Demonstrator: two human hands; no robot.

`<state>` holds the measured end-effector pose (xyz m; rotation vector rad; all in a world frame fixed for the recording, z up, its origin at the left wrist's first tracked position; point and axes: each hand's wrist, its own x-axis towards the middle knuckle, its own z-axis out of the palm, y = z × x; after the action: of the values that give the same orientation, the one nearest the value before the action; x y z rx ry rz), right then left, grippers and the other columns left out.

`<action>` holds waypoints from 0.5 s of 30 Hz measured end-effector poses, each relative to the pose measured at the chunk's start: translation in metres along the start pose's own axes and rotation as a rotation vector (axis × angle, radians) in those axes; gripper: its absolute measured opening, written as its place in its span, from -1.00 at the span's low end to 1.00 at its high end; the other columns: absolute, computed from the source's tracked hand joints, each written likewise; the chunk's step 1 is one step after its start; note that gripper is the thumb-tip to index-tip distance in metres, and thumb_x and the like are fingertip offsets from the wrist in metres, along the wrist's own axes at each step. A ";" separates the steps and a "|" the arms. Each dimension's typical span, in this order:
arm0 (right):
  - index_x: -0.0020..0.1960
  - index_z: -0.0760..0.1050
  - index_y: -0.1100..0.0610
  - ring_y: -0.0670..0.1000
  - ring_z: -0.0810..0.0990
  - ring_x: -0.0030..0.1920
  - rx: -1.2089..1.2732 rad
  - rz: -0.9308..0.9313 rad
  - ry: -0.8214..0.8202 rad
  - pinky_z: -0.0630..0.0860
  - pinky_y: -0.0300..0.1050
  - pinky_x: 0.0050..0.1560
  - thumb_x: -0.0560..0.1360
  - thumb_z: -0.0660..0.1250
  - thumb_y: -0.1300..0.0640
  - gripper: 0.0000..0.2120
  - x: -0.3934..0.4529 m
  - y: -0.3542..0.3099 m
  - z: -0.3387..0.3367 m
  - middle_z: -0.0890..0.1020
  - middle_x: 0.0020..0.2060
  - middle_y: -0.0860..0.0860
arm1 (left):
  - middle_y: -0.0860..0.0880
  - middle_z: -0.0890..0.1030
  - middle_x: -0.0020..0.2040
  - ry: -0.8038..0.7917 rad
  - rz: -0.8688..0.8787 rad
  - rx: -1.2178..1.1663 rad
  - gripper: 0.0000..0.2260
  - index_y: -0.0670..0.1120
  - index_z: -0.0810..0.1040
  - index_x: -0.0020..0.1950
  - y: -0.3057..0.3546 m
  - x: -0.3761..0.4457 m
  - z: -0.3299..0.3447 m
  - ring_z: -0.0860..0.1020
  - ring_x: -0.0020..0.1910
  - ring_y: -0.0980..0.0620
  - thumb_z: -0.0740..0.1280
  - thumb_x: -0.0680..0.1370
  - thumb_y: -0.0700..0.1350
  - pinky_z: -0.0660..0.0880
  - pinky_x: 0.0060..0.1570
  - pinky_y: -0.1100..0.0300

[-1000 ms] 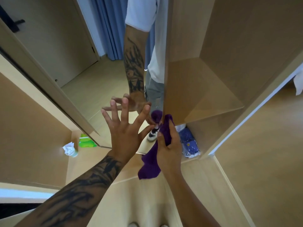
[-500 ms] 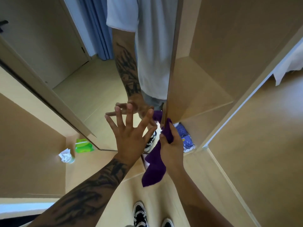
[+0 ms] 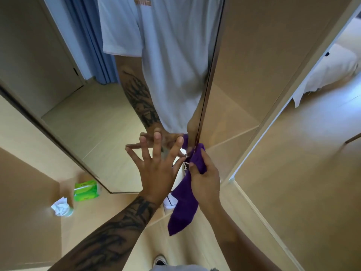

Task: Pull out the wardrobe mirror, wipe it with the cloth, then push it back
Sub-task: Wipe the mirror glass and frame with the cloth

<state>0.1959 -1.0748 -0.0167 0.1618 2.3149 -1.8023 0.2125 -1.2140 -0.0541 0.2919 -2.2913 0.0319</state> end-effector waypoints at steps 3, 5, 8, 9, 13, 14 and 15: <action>0.53 0.43 -0.13 -0.01 0.64 0.16 -0.084 0.052 -0.083 0.57 -0.02 0.28 0.65 0.29 0.24 -0.49 -0.005 0.002 0.001 0.65 0.23 -0.07 | -0.06 -0.34 0.72 0.001 -0.001 0.004 -0.41 0.19 0.21 0.64 0.000 0.000 -0.001 -0.32 0.69 -0.21 0.24 0.67 0.35 0.09 0.38 -0.68; 0.51 0.48 -0.09 0.04 0.65 0.09 -0.131 0.054 -0.073 0.59 0.02 0.23 0.62 0.27 0.26 -0.50 -0.004 -0.003 0.000 0.68 0.15 -0.02 | -0.06 -0.33 0.72 0.002 0.002 0.001 -0.40 0.20 0.17 0.66 -0.001 -0.001 -0.001 -0.32 0.69 -0.22 0.22 0.67 0.34 0.09 0.39 -0.67; 0.48 0.50 -0.10 0.07 0.68 0.02 -0.069 -0.006 -0.015 0.62 0.08 0.17 0.60 0.28 0.26 -0.49 -0.002 -0.018 -0.004 0.70 0.03 -0.04 | -0.06 -0.33 0.72 -0.006 -0.004 -0.010 -0.36 0.24 0.02 0.71 -0.001 -0.002 -0.001 -0.33 0.69 -0.20 0.16 0.70 0.34 0.08 0.40 -0.66; 0.49 0.49 -0.13 0.04 0.69 0.01 -0.037 -0.021 0.007 0.64 0.05 0.14 0.61 0.29 0.25 -0.49 -0.003 -0.021 -0.005 0.71 0.04 -0.07 | -0.06 -0.33 0.72 -0.007 -0.006 -0.018 -0.36 0.25 -0.04 0.72 -0.001 -0.002 -0.002 -0.33 0.69 -0.20 0.14 0.71 0.34 0.08 0.40 -0.66; 0.57 0.39 -0.13 -0.15 0.63 0.14 -0.011 -0.083 0.050 0.52 -0.41 0.09 0.65 0.33 0.20 -0.47 -0.015 -0.025 -0.004 0.62 0.25 -0.22 | -0.05 -0.31 0.72 -0.012 -0.007 -0.042 -0.37 0.26 -0.09 0.72 -0.001 -0.002 -0.002 -0.31 0.69 -0.20 0.11 0.72 0.32 0.08 0.40 -0.67; 0.59 0.36 -0.10 -0.14 0.60 0.20 -0.050 -0.108 0.047 0.50 -0.41 0.17 0.66 0.32 0.22 -0.45 -0.019 -0.023 -0.003 0.59 0.31 -0.19 | -0.06 -0.31 0.72 -0.013 -0.004 -0.036 -0.37 0.26 -0.07 0.72 -0.001 -0.003 -0.002 -0.31 0.69 -0.20 0.13 0.72 0.32 0.07 0.40 -0.66; 0.61 0.35 -0.07 -0.10 0.59 0.25 -0.087 -0.126 0.039 0.50 -0.31 0.27 0.66 0.29 0.25 -0.44 -0.021 -0.022 -0.001 0.58 0.35 -0.15 | -0.06 -0.31 0.72 -0.014 -0.004 -0.028 -0.36 0.26 -0.06 0.72 -0.001 -0.003 -0.001 -0.31 0.69 -0.21 0.14 0.71 0.32 0.06 0.41 -0.66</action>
<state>0.2115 -1.0782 0.0094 0.0387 2.4772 -1.7649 0.2155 -1.2146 -0.0552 0.2826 -2.3030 -0.0042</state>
